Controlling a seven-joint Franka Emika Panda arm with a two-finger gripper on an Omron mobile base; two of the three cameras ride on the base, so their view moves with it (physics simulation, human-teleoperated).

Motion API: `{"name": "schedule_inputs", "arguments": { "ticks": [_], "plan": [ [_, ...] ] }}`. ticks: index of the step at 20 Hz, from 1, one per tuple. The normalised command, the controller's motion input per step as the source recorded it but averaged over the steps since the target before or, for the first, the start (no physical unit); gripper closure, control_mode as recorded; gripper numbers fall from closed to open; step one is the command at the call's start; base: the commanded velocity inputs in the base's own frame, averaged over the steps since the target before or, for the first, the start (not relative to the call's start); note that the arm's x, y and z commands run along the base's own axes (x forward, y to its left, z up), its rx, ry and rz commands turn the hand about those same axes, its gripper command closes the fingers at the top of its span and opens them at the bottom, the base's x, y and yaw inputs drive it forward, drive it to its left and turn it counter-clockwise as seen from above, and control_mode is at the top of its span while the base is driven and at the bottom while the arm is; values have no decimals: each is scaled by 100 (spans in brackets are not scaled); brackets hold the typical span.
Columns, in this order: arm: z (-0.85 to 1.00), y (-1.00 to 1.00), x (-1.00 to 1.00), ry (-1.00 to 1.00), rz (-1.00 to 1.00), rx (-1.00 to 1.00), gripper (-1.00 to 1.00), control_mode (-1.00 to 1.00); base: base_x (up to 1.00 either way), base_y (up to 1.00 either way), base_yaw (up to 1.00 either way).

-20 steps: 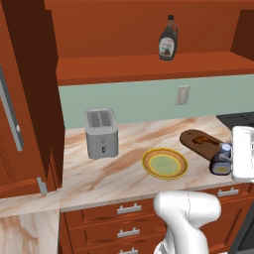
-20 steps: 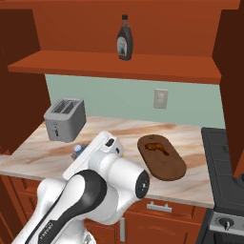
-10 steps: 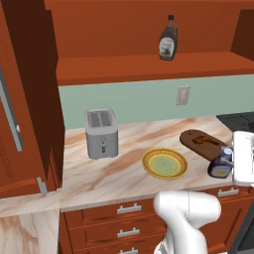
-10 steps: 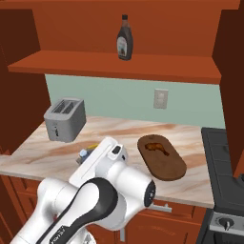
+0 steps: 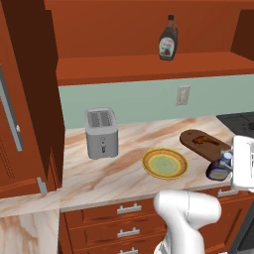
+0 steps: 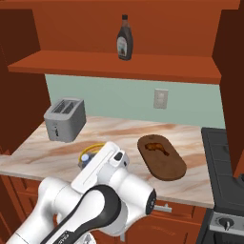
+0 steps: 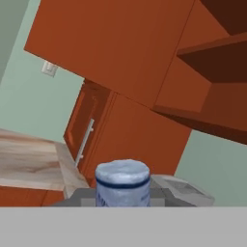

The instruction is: Pick the chicken drumstick from the plate and place it on the cutting board. Then pick the condiment bottle from the cabinet and place it next to the cutting board.

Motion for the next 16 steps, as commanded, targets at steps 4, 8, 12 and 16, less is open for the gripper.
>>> {"name": "schedule_inputs", "arguments": {
  "ticks": [4,8,12,16],
  "plan": [
    [-13,-1,0,-2,0,0,100,-100,0,0,0],
    [-15,-5,0,-2,-2,0,100,-100,0,0,0],
    [-17,-7,0,-3,-4,0,100,-100,0,0,0],
    [-16,-7,3,-3,-4,0,100,-100,0,0,0]
  ]
}}
